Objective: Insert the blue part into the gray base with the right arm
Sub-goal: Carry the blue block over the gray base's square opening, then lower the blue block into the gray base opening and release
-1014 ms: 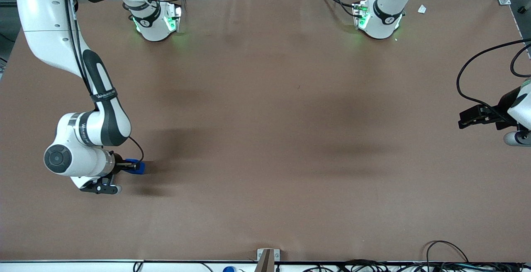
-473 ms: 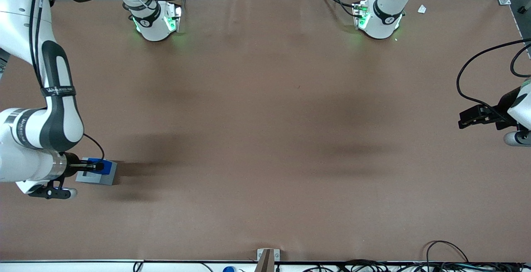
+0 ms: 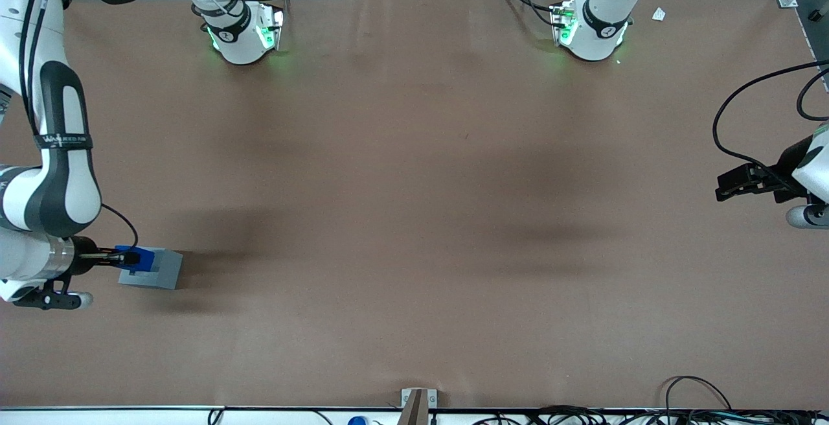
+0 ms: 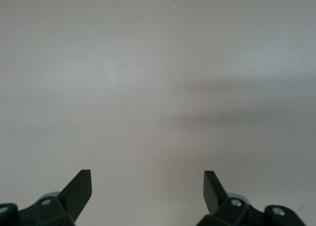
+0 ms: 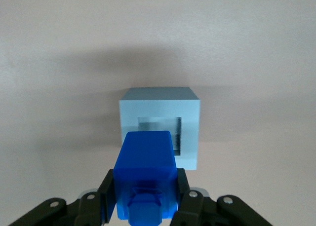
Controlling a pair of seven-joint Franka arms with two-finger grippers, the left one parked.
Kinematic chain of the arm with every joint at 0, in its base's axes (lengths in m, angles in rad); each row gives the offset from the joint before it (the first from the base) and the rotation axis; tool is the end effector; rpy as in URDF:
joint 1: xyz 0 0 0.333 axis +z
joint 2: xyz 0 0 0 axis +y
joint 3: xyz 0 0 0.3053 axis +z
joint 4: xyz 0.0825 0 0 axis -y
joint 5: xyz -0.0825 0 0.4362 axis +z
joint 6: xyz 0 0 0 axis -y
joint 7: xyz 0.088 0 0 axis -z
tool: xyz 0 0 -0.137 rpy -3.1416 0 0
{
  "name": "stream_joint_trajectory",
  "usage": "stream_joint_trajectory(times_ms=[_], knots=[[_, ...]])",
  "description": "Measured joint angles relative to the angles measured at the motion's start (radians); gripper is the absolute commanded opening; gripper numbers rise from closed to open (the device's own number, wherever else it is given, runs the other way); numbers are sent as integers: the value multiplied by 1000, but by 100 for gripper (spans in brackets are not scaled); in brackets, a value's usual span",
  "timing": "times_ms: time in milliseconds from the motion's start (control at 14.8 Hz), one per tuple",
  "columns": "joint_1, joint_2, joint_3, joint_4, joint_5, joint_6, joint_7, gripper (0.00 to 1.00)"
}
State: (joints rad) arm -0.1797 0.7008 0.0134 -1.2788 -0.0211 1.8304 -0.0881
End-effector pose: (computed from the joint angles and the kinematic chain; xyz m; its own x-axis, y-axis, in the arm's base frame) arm 0.7485 -0.1298 0.2669 0.9862 -0.0727 -0.1490 -0.0739 -0.9973 -0.0024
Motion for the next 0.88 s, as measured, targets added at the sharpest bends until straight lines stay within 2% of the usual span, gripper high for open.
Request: stream_joint_trajectory(times_ms=[878], knots=[[-8, 41, 1, 16, 0, 26, -1, 0]])
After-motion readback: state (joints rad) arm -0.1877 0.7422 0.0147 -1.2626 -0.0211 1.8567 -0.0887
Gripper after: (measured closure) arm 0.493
